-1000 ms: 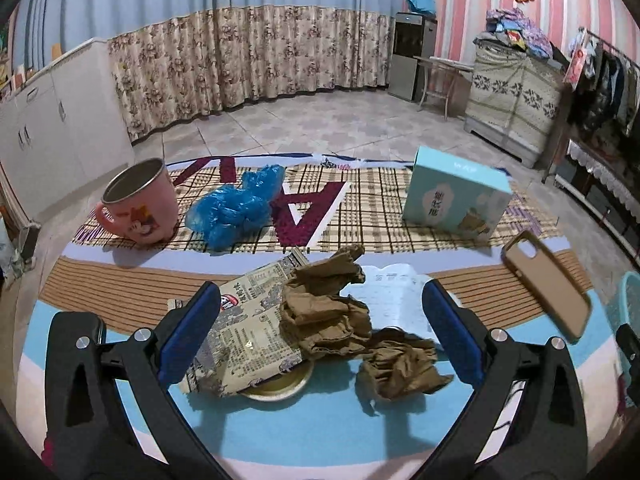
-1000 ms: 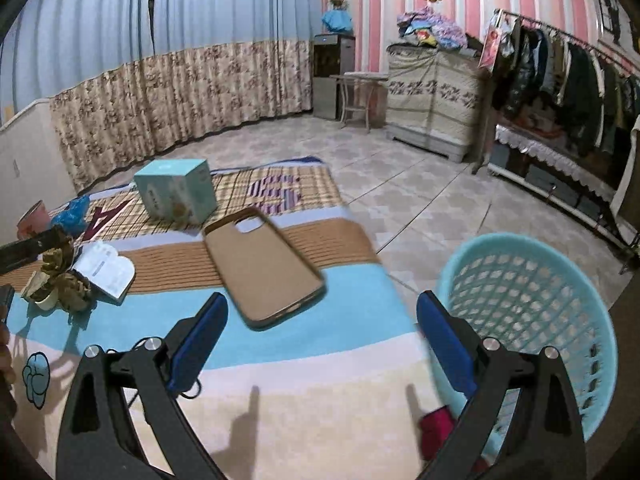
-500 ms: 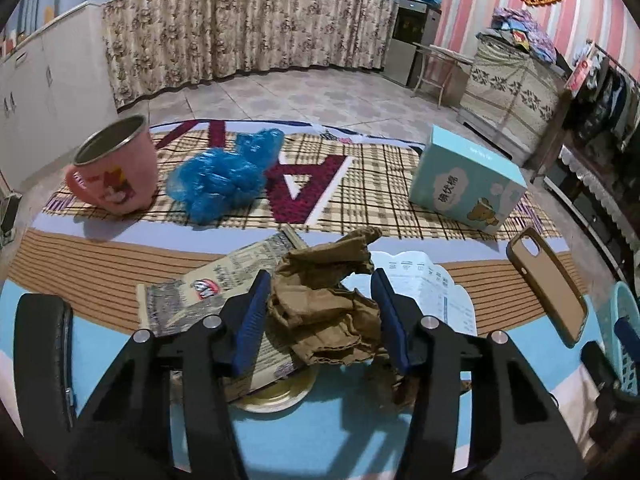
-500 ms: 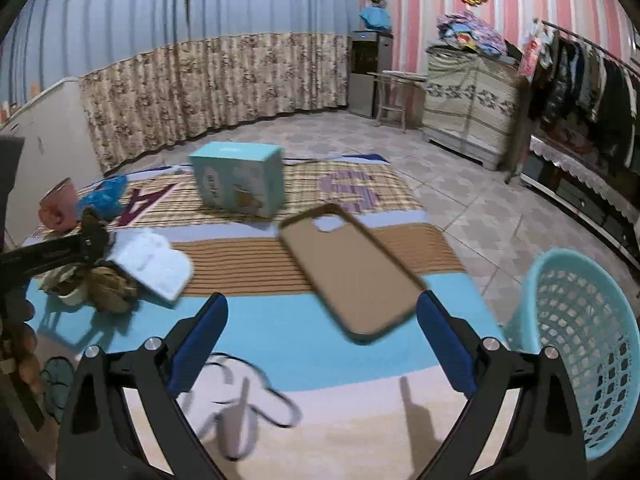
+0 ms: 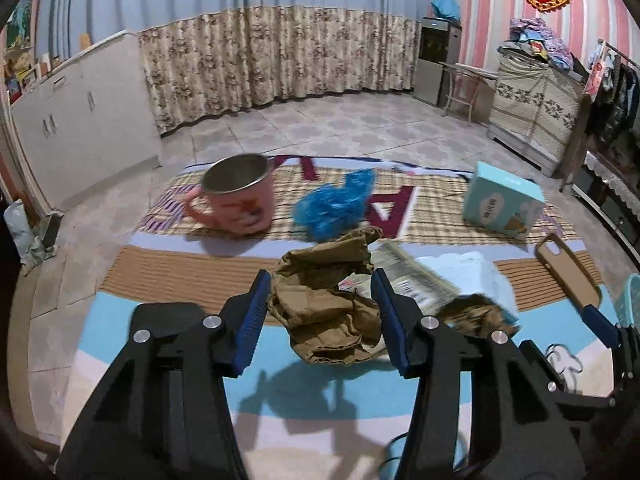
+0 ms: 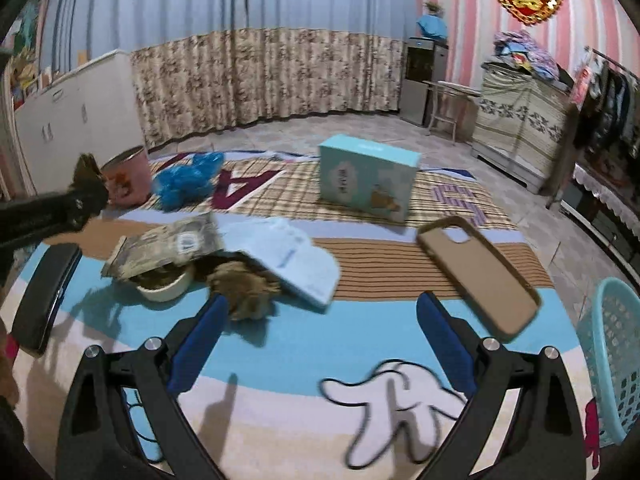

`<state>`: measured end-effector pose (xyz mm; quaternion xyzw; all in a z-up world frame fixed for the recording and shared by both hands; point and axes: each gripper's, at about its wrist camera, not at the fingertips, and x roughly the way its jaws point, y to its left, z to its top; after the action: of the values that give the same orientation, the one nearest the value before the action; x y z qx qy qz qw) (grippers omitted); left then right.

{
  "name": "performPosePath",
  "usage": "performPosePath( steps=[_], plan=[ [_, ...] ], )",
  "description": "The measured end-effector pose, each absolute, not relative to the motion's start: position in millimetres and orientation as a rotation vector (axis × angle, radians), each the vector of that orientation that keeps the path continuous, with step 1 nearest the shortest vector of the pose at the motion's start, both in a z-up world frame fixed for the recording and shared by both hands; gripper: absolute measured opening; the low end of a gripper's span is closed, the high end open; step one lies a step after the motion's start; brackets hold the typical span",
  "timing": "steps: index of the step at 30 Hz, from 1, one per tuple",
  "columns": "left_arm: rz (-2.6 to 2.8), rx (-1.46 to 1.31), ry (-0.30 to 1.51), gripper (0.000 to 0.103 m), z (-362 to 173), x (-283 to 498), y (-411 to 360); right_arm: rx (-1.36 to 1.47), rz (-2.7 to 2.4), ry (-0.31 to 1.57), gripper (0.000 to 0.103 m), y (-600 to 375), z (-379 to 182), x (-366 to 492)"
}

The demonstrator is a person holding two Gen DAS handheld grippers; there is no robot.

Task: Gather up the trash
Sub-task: 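Grasp the khaki cloth with the left tool while the right tool grasps the brown rag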

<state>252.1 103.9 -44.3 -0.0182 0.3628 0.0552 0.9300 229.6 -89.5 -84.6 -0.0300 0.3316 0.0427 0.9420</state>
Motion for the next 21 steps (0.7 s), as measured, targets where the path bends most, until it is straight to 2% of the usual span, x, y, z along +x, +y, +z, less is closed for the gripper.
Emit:
performPosePath(
  steps=[6,11,13,14,15,17,18,21],
  plan=[
    [0.131,-0.120,0.782,0.050,-54.7,248.9,135.5,-0.089,0.101,0.710,0.093,-70.0,-91.3,238.8],
    [0.138,-0.092,0.792,0.050,-59.1,250.9,133.5,-0.107,0.109,0.751,0.092,-60.0,-101.8,248.8],
    [0.133,-0.111,0.797,0.050,-59.9,251.7,135.7,-0.111,0.120,0.761,0.081,-57.7,-105.0,252.5],
    [0.133,-0.119,0.798,0.050,-61.1,251.9,137.6,-0.110,0.133,0.770,0.068,-57.0,-106.1,254.0],
    [0.134,-0.127,0.800,0.050,-61.5,251.5,139.3,-0.106,0.151,0.779,0.061,-56.2,-106.9,255.0],
    [0.134,-0.129,0.802,0.050,-62.3,252.2,139.7,-0.097,0.184,0.780,0.054,-55.3,-106.9,255.2],
    [0.134,-0.127,0.801,0.050,-62.3,252.2,139.9,-0.093,0.198,0.780,0.045,-54.6,-106.4,255.5],
    [0.137,-0.118,0.801,0.050,-62.3,252.9,137.4,-0.093,0.225,0.760,0.041,-56.3,-101.0,250.2]
  ],
)
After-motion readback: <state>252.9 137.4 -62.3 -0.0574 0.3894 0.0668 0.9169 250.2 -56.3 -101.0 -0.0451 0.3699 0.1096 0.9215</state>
